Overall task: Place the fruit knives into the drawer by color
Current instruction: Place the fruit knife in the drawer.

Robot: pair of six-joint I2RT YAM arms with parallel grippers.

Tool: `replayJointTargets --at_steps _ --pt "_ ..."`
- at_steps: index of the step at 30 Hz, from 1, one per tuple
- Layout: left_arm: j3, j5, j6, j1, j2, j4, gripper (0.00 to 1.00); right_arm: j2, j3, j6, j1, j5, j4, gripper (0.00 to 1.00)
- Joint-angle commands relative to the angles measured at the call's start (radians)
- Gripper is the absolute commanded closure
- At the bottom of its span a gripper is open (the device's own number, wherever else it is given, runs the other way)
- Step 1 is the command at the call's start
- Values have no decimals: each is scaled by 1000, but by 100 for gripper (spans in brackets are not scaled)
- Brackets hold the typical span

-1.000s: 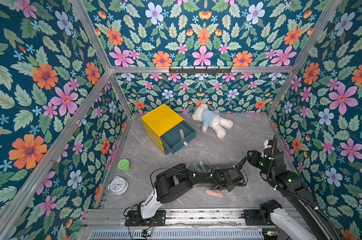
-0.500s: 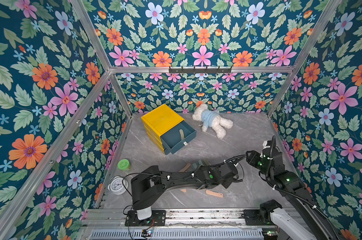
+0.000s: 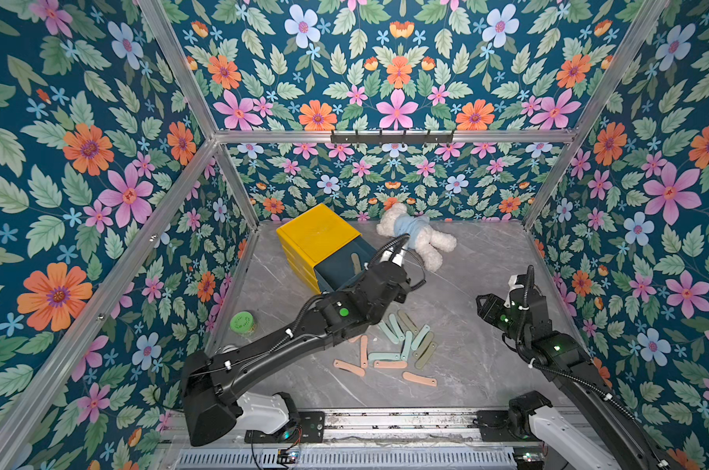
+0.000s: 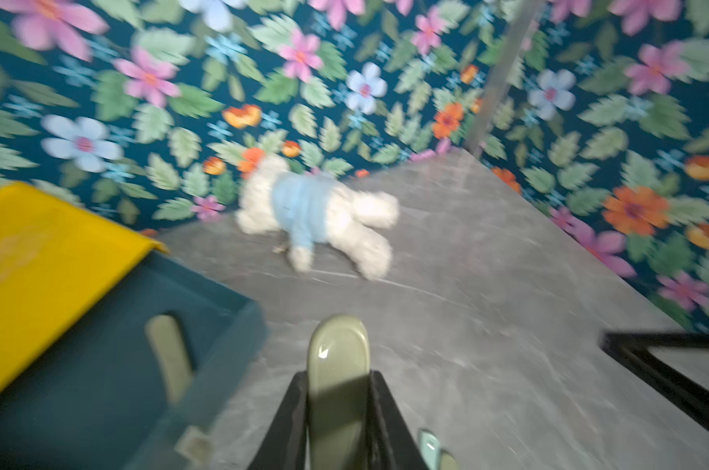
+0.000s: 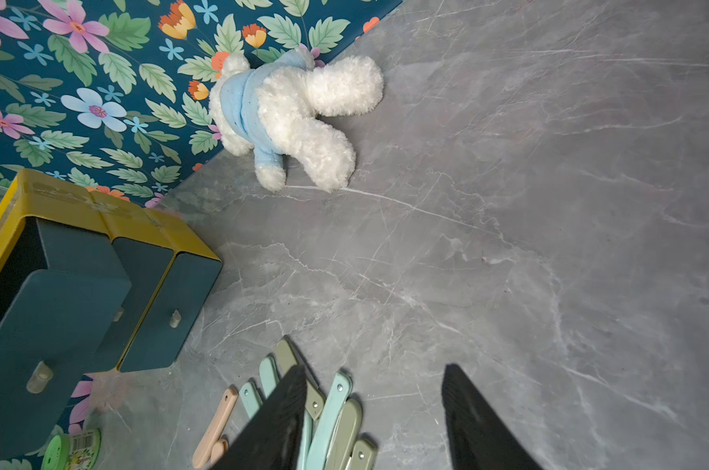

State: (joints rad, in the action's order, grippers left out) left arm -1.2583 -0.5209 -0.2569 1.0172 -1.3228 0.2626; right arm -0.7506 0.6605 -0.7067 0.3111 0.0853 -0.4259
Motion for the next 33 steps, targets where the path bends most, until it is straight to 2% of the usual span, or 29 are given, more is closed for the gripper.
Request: replayJointTargets --at_steps 1,4,8,16,18,23,33 --pt "-18 -106 50 -75 10 35 83 -4 0 -19 0 -5 27 44" --pt "-49 -92 63 -169 -31 47 82 -6 -4 -18 0 -10 30 44" --pt "-106 16 46 -296 -117 81 82 0 -4 -17 0 -21 28 44" --pt "-130 120 16 -389 -207 114 81 25 9 -1 1 -39 -1 44" --pt "-124 136 6 -400 -218 122 76 25 17 5 0 -57 -8 43" --pt "-79 183 -15 -428 -182 78 42 16 33 20 0 -95 -11 41" --pt "-94 285 -48 -439 -48 40 4 0 40 29 1 -160 -5 39"
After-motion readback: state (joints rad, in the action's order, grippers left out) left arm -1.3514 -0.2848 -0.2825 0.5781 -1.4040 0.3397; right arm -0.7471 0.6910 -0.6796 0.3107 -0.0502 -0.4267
